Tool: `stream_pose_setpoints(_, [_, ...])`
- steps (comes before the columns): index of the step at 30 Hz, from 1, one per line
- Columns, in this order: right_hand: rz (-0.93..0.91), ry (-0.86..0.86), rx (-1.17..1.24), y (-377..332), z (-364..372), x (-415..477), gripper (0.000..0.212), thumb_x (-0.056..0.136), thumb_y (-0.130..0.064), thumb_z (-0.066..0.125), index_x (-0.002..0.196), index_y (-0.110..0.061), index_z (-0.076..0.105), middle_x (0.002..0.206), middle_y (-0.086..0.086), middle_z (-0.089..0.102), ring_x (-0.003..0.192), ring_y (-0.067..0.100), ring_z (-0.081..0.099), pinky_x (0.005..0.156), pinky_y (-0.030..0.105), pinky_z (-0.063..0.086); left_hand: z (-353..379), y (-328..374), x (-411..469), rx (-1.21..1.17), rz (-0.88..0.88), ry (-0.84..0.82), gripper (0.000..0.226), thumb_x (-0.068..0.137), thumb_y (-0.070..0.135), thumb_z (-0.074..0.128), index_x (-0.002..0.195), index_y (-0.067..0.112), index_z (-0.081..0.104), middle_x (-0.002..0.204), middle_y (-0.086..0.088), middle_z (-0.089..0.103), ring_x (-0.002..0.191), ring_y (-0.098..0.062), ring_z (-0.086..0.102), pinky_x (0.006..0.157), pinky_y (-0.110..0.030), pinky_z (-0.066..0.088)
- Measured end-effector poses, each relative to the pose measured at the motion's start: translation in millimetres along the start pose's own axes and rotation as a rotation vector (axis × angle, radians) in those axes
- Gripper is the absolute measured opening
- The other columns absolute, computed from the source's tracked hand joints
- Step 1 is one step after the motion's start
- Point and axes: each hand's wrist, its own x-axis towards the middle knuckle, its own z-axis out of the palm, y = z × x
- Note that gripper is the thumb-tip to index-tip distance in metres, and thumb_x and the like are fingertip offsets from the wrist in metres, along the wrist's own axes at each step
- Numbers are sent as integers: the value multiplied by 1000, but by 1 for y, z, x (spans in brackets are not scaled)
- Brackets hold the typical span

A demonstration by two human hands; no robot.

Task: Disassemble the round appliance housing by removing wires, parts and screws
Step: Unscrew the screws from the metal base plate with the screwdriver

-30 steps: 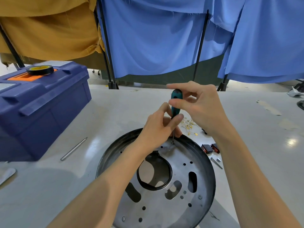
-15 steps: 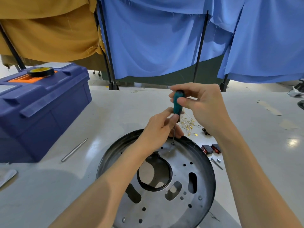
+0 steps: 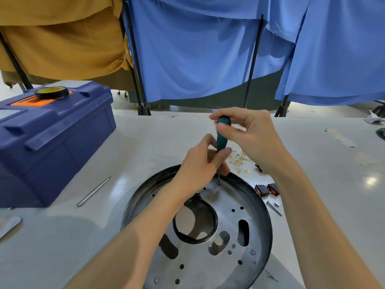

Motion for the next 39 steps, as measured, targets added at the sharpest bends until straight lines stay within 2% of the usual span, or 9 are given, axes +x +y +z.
stream_pose_setpoints(3, [3, 54, -43, 1, 4, 0, 23, 78, -20, 77, 99, -29, 73, 100, -3, 61, 89, 6, 60, 84, 18, 50, 0, 2, -2, 0, -7, 16, 29, 93, 36, 57, 102, 10, 48, 72, -5, 73, 72, -17, 71, 81, -44, 56])
stream_pose_setpoints(9, [-4, 13, 62, 3, -8, -1, 33, 86, 11, 57, 107, -10, 71, 98, 3, 73, 89, 10, 72, 83, 21, 56, -1, 4, -2, -5, -10, -53, 19, 100, 28, 45, 110, 15, 53, 81, -8, 74, 75, -16, 71, 82, -35, 57])
stream_pose_setpoints(14, [14, -9, -70, 3, 0, -1, 27, 78, -23, 77, 103, -33, 71, 107, -1, 63, 94, 9, 61, 81, 19, 52, -2, 4, -2, 19, -44, 16, 28, 89, 37, 62, 100, 13, 51, 74, -2, 74, 72, -12, 71, 82, -37, 56])
stream_pose_setpoints(20, [19, -50, 77, 4, -10, 0, 36, 85, 10, 59, 109, -15, 70, 99, 5, 73, 91, 10, 71, 80, 17, 54, -5, 7, -2, -19, -4, -64, 19, 101, 24, 44, 116, 18, 54, 80, -9, 73, 86, -15, 69, 89, -33, 53])
stream_pose_setpoints(25, [7, -38, -139, 4, -2, 0, 22, 83, -30, 72, 105, -32, 70, 104, -4, 62, 93, 3, 58, 76, 10, 48, -1, 8, -3, 20, -67, 7, 30, 89, 36, 63, 101, 11, 50, 74, -1, 74, 76, -10, 70, 85, -40, 55])
stream_pose_setpoints(31, [-3, -28, 33, 3, -8, 1, 36, 86, 6, 60, 113, -17, 70, 97, 2, 73, 89, 8, 70, 83, 17, 54, -4, 10, -2, -119, -37, -64, 18, 101, 20, 45, 115, 12, 53, 88, -9, 74, 84, -19, 72, 86, -37, 56])
stream_pose_setpoints(34, [-15, -46, -36, 4, -4, 1, 25, 89, -13, 65, 107, -29, 70, 107, -9, 66, 96, 4, 64, 82, 6, 47, -3, 9, -3, -130, -61, -25, 15, 97, 20, 53, 105, 6, 52, 84, -10, 75, 79, -20, 72, 80, -31, 58])
stream_pose_setpoints(36, [0, -16, -87, 5, -1, 1, 27, 83, -23, 73, 105, -37, 70, 107, -4, 61, 92, 6, 59, 76, 7, 48, -3, 9, -4, -124, -68, -6, 24, 94, 23, 58, 104, 3, 48, 83, -10, 75, 77, -20, 73, 78, -30, 58])
stream_pose_setpoints(39, [-7, 30, -34, 5, -6, 1, 39, 81, -2, 70, 109, -29, 71, 99, 1, 70, 89, 12, 65, 77, 15, 53, -4, 11, -3, -129, -47, -62, 21, 98, 22, 50, 114, 8, 51, 89, -10, 74, 83, -20, 72, 82, -32, 57])
